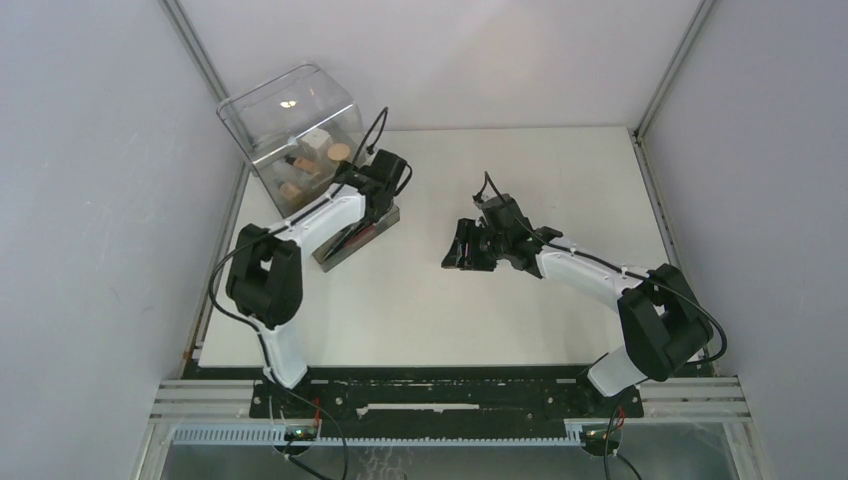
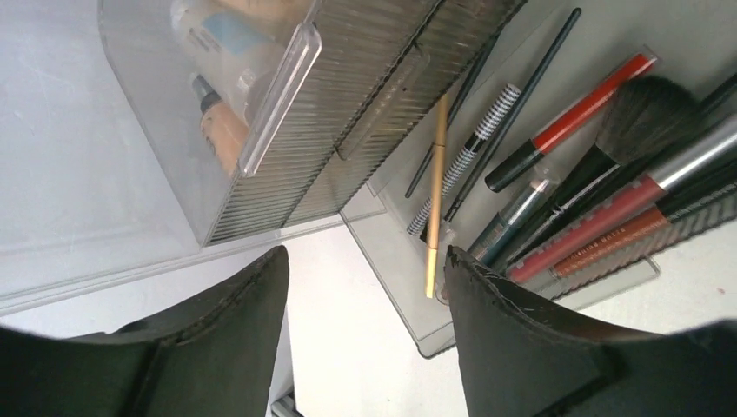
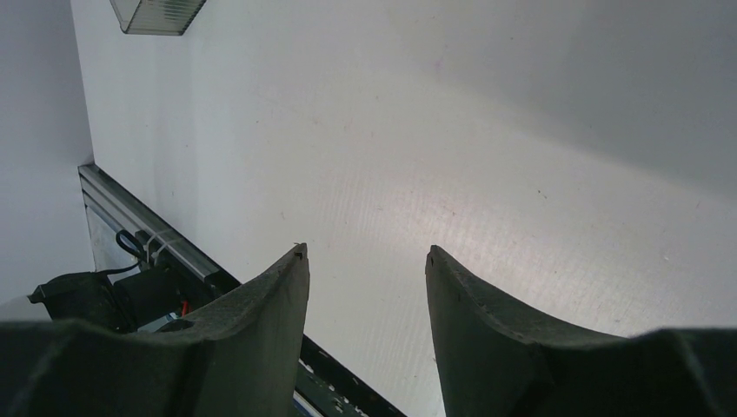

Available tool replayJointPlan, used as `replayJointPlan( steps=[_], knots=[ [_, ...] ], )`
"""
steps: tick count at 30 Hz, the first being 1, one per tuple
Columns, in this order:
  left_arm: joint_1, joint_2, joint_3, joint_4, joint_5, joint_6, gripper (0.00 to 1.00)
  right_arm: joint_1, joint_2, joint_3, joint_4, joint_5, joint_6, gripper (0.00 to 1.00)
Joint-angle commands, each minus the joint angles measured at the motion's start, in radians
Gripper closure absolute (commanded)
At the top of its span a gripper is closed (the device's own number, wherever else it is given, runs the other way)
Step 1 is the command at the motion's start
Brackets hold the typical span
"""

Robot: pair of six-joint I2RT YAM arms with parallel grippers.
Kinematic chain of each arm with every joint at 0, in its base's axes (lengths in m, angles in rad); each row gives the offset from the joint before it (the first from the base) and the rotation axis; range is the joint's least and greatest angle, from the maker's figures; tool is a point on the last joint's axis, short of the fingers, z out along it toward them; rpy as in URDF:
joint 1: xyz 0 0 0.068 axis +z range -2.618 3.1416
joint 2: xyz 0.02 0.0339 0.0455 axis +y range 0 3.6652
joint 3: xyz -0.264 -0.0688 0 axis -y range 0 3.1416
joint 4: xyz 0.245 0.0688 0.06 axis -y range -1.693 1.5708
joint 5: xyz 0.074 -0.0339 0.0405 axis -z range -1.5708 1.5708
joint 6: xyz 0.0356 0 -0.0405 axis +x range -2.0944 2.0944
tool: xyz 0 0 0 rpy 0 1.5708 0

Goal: Organize the makeup
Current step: Place the makeup brush in the drawer, then close the drawer in the storage box.

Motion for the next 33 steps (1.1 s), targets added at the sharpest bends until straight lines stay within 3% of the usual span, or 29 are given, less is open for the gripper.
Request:
replayJointPlan(
  steps=[1, 7, 12, 14, 17, 22, 27, 33],
  knots=[
    [-0.021, -0.141, 0.035, -0.014, 0.108, -0.097, 0.33, -0.003, -0.033, -0.007, 0.028, 0.016, 0.011, 0.41],
    [-0.041, -0.326, -0.179, 0.154, 0.664, -0.265, 0.45, -0.006, -0.033, -0.008, 0.038, 0.025, 0.014, 0.41],
    [-0.041, -0.206, -0.211, 0.158, 0.826, -0.369, 0.67, -0.013, -0.053, -0.020, 0.031, 0.048, 0.012, 0.41],
    [-0.041, -0.158, -0.212, 0.162, 0.849, -0.388, 0.80, -0.020, -0.063, -0.026, 0.028, 0.053, 0.012, 0.41],
    [-0.039, -0.083, -0.172, 0.121, 0.785, -0.397, 0.99, -0.031, -0.078, -0.039, 0.026, 0.054, 0.011, 0.41],
    [0.001, 0.017, -0.090, 0.043, 0.611, -0.374, 1.00, -0.043, -0.109, -0.064, 0.034, 0.055, 0.015, 0.41],
    [0.074, 0.095, 0.030, 0.009, 0.435, -0.234, 1.00, -0.056, -0.115, -0.086, 0.050, 0.044, 0.011, 0.42],
    [0.115, 0.125, 0.091, 0.122, 0.263, -0.067, 1.00, -0.081, -0.107, -0.084, 0.052, 0.015, 0.006, 0.42]
  ],
)
